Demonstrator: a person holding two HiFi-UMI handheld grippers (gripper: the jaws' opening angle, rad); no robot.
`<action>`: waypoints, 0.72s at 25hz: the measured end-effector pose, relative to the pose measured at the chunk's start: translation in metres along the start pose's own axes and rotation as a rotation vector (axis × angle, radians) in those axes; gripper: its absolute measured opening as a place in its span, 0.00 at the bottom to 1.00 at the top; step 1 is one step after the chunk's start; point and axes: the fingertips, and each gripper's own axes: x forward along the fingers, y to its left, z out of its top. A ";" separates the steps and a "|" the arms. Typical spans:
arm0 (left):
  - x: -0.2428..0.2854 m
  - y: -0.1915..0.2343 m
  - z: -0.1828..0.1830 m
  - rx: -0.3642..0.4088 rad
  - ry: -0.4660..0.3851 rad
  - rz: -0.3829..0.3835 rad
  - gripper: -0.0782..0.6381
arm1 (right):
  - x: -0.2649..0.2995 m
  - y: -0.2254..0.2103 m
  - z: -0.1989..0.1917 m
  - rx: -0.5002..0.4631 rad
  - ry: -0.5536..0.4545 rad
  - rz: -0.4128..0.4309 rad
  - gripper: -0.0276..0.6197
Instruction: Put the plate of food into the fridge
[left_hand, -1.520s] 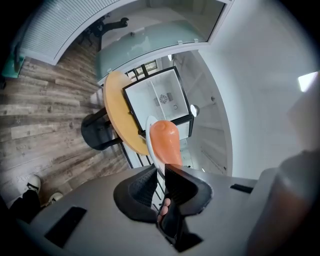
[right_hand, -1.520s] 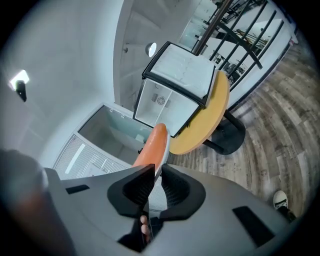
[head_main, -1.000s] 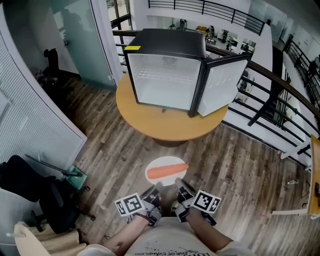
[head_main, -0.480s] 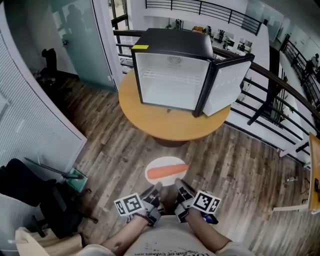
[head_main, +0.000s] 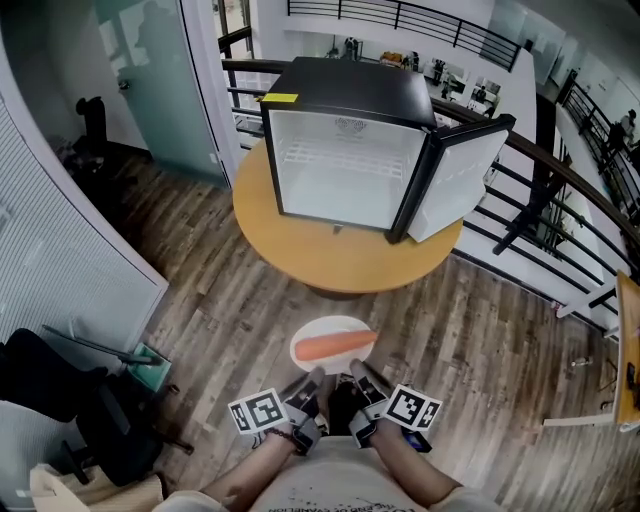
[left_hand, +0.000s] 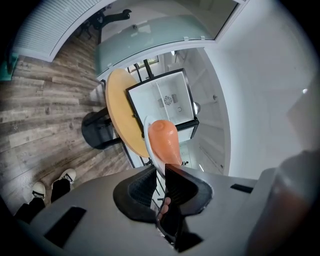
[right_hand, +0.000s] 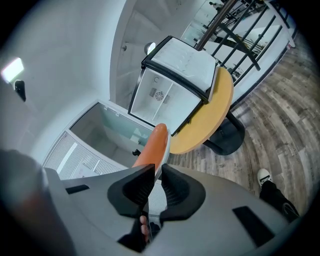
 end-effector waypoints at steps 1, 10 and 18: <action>0.005 0.001 0.004 -0.001 0.000 0.001 0.20 | 0.005 -0.002 0.004 0.002 0.001 0.000 0.14; 0.060 -0.003 0.052 0.005 -0.003 0.001 0.20 | 0.055 -0.010 0.059 0.005 0.005 0.016 0.14; 0.115 -0.016 0.095 0.011 -0.026 0.004 0.20 | 0.098 -0.013 0.119 -0.001 0.024 0.044 0.14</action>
